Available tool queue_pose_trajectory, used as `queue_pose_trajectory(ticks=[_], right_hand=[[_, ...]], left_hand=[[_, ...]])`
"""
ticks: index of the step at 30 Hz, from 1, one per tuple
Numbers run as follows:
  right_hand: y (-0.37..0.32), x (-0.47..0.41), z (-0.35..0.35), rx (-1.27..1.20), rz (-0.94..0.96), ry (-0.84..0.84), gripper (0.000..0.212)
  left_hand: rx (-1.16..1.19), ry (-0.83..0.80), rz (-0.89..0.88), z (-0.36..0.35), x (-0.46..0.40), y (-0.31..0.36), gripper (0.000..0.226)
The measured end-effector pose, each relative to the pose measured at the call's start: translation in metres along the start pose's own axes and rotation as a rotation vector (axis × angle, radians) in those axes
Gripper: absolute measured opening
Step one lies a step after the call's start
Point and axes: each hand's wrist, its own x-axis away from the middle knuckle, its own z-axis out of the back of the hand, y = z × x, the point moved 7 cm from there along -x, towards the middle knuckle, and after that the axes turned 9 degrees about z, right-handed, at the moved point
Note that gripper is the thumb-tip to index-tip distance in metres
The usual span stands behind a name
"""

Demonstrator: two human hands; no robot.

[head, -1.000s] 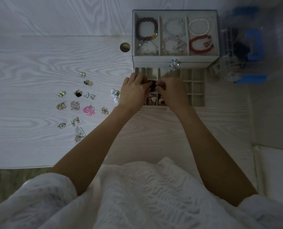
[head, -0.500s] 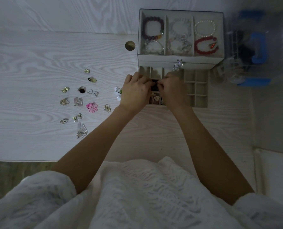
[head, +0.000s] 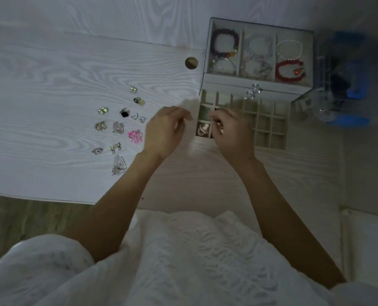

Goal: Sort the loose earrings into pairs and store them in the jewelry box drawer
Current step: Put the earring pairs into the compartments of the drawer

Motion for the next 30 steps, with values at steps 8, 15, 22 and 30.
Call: queue_pose_trajectory(ticks=[8,15,22,30], right_hand=[[-0.049,-0.028,-0.074,0.316,0.211,-0.232,0.038],[-0.040,-0.033,-0.090,0.449,0.097,-0.265,0.028],[-0.039,-0.028,-0.063,0.235,0.111,-0.140,0.014],[0.008,-0.036,-0.015,0.030,-0.098,0.048,0.009]], left_hand=[[-0.036,-0.136,0.171,0.021,-0.016,-0.060,0.040],[-0.192,-0.372,-0.014,-0.013,-0.021,-0.047,0.034],[-0.208,-0.300,0.115,-0.014,-0.027,-0.054,0.018],[-0.211,-0.238,0.167,-0.014,-0.024,-0.051,0.016]])
